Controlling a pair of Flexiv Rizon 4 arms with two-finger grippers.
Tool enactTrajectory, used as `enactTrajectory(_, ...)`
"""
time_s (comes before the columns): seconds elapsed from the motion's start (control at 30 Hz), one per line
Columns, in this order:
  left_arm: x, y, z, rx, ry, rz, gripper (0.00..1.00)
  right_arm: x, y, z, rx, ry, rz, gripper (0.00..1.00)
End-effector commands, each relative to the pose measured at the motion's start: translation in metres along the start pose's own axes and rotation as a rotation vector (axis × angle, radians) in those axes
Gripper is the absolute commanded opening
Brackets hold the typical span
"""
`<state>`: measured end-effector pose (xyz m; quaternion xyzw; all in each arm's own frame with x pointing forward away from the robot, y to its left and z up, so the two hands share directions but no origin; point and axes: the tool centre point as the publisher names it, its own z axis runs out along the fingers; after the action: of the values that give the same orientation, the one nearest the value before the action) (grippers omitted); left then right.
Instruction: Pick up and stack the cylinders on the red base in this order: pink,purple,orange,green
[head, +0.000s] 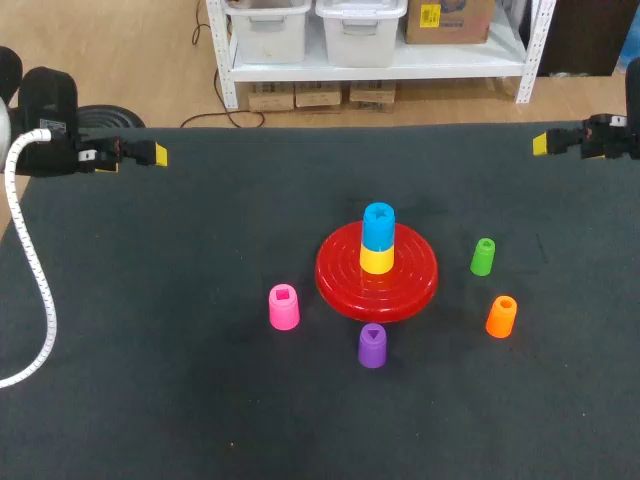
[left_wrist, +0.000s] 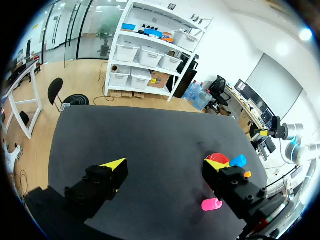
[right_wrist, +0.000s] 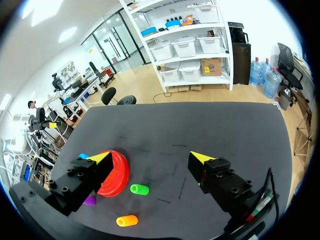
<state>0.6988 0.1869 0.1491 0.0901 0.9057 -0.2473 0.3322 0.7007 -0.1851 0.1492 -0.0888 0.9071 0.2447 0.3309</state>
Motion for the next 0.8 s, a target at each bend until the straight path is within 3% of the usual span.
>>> enactTrajectory(0.03,-0.001,-0.001,0.000,-0.008,0.005,-0.002,1.00,0.000,0.000,0.000,0.002,0.000,0.000,1.00)
enactTrajectory(0.57,-0.001,-0.001,0.000,-0.008,0.005,-0.002,1.00,0.000,0.000,0.000,0.002,0.000,0.000,1.00)
enactTrajectory(0.63,0.001,-0.006,-0.003,-0.037,-0.030,0.103,1.00,0.000,0.000,0.000,0.002,0.000,0.000,1.00)
enactTrajectory(0.73,0.004,-0.017,-0.007,0.042,-0.051,0.294,1.00,0.000,0.000,0.000,0.002,0.000,0.000,1.00)
enactTrajectory(0.8,0.008,-0.027,-0.010,0.151,-0.036,0.454,1.00,0.000,0.000,0.000,0.002,0.000,0.000,1.00)
